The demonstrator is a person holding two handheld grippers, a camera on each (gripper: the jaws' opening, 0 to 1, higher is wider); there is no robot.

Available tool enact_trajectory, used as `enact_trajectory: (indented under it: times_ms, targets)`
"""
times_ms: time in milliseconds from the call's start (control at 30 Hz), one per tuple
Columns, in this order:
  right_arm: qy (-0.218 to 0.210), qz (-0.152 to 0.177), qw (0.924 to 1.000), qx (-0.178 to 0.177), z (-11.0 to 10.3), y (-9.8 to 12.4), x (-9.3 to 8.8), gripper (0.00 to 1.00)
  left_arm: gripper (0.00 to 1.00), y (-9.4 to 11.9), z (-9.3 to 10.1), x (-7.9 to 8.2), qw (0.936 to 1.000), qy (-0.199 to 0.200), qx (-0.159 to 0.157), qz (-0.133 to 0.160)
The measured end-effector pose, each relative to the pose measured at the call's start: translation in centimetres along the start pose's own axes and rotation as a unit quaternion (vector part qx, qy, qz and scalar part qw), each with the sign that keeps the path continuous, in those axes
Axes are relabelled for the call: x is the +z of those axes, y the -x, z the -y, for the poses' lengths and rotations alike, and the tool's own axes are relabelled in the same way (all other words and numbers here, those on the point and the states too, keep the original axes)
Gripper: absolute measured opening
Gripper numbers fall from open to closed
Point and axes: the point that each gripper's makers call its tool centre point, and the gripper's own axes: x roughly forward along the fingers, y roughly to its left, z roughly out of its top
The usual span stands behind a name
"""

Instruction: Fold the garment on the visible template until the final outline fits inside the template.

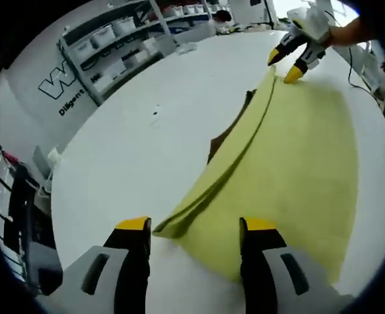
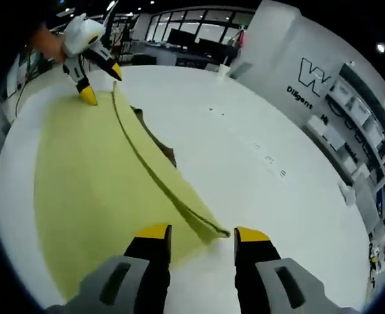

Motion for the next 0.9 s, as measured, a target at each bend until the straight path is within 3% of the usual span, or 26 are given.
enact_trajectory:
  times_ms: [100, 267, 333, 633, 900]
  targets:
    - [-0.002, -0.004, 0.9999, -0.012, 1.0, -0.4, 0.2, 0.26, 0.51, -0.4, -1.0, 0.4, 0.9995, 0.027, 0.017, 0.001]
    - [-0.014, -0.004, 0.9998, -0.013, 1.7, -0.9, 0.5, 0.26, 0.46, -1.3, -1.6, 0.6, 0.9995, 0.01, 0.031, -0.004]
    - [-0.018, -0.005, 0.9997, -0.017, 1.8, -0.8, 0.5, 0.26, 0.45, -1.5, -2.0, 0.6, 0.9985, 0.04, 0.037, -0.002]
    - [-0.075, -0.006, 0.9966, -0.034, 2.8, -0.8, 0.5, 0.27, 0.47, -2.0, -5.0, 0.6, 0.994, 0.071, 0.083, -0.012]
    - [-0.081, -0.012, 0.9959, -0.038, 3.3, -0.8, 0.6, 0.27, 0.46, -1.6, -6.2, 0.3, 0.9909, 0.093, 0.097, -0.009]
